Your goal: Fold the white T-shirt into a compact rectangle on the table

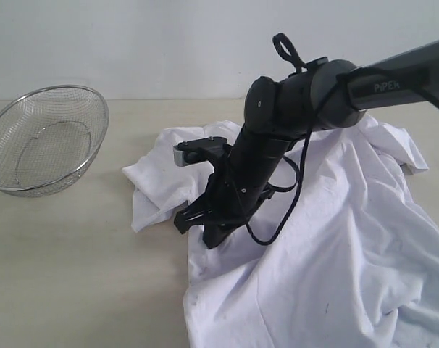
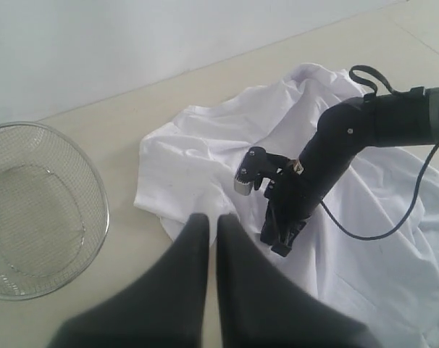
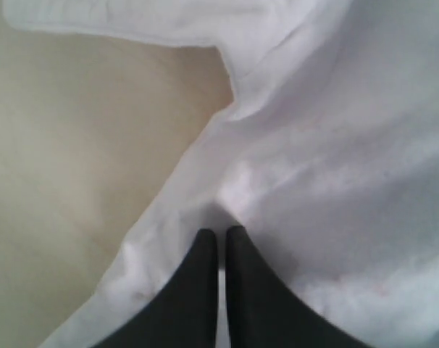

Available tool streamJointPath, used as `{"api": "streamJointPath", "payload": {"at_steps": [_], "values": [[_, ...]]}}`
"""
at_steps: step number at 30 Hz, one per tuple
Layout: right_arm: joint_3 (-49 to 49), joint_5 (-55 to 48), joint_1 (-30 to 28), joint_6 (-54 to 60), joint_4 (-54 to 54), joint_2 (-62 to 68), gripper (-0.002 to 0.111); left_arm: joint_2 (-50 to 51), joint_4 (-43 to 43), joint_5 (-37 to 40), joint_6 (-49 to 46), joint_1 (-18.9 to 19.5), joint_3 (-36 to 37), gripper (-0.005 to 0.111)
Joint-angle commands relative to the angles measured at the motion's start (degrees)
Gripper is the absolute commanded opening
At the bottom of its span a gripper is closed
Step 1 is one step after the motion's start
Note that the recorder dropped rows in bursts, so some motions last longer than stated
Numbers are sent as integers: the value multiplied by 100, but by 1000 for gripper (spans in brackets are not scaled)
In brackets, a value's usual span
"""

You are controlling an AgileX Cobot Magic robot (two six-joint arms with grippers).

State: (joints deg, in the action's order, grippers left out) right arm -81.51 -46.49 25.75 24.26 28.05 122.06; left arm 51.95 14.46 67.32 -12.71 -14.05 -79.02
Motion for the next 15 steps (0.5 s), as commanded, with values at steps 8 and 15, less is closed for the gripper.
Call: {"api": "streamJointPath", "payload": {"at_steps": [8, 15], "values": [[-24, -196, 12, -15, 423, 144, 0, -21, 115, -131, -18, 19, 103, 4], [-24, -236, 115, 68, 551, 144, 0, -21, 113, -117, -29, 19, 103, 4]]}}
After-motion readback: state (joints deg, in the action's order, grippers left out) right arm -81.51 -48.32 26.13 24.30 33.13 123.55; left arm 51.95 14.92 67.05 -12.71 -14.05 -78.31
